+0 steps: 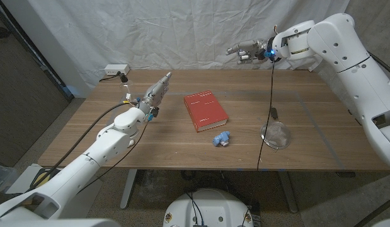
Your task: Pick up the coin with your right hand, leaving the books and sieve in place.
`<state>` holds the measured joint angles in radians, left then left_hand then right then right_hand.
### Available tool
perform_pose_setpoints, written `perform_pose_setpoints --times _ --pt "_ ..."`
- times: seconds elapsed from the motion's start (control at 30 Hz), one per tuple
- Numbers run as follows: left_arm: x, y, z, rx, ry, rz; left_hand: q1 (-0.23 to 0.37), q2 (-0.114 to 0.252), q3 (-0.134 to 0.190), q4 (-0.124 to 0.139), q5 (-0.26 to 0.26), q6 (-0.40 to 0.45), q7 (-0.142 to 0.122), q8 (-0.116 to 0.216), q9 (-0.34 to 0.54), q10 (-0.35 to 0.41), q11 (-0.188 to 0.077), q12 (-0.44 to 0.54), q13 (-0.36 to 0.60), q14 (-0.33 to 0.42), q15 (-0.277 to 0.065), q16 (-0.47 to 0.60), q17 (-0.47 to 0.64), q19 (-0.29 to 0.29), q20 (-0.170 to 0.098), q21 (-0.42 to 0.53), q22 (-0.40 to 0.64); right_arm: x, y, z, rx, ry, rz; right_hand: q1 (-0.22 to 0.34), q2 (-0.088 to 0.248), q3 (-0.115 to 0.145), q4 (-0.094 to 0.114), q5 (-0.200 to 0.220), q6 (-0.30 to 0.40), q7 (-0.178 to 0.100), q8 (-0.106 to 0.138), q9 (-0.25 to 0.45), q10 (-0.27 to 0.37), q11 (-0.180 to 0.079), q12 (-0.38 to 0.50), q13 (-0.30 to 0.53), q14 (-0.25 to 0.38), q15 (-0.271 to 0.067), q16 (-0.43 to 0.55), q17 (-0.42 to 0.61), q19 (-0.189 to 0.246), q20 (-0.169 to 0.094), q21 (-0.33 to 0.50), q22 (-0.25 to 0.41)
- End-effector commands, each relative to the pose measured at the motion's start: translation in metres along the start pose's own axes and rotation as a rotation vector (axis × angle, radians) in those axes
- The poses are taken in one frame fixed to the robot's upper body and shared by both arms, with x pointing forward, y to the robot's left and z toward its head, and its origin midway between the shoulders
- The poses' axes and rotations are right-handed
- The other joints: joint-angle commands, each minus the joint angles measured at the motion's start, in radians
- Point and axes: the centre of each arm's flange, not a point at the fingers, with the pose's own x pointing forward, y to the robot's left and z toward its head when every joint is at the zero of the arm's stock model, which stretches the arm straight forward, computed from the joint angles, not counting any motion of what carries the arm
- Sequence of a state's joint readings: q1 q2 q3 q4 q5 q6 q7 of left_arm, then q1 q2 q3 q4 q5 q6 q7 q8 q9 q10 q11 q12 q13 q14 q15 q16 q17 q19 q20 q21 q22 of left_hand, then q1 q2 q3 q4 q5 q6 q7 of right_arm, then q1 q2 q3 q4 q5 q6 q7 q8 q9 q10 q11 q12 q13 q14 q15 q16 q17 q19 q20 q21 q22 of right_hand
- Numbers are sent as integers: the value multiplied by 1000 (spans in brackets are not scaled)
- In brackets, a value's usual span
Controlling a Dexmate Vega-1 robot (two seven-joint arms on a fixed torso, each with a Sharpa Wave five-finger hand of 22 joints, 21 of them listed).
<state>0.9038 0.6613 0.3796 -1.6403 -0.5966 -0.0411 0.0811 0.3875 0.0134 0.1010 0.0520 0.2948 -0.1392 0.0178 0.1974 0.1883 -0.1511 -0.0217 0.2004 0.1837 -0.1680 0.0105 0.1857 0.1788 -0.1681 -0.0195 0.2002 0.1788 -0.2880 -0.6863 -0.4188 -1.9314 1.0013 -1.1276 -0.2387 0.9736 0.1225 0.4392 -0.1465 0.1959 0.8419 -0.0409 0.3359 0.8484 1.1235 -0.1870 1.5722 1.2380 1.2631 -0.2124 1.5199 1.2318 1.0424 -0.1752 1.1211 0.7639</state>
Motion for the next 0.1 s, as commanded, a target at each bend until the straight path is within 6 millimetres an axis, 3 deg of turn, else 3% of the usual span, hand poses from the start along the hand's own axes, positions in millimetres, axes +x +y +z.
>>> perform_pose_setpoints --times 0.03,0.1 --pt "-5 0 2 13 0 6 10 2 0 -4 0 -8 1 1 2 0 -3 2 3 -1 -2 2 4 -24 1 5 6 3 3 -4 0 2 12 10 15 19 -8 6 103 3 0 0 6 -6 4 6 11 -2 2 0 9 -46 9 2" --pt "-6 0 3 11 -6 4 10 2 0 -4 -1 -8 0 1 2 0 -3 2 3 -1 -2 2 4 -24 1 5 6 3 4 -4 -2 3 16 11 15 20 -9 7 102 3 -1 1 7 -6 4 6 11 -2 2 0 9 -46 9 0"
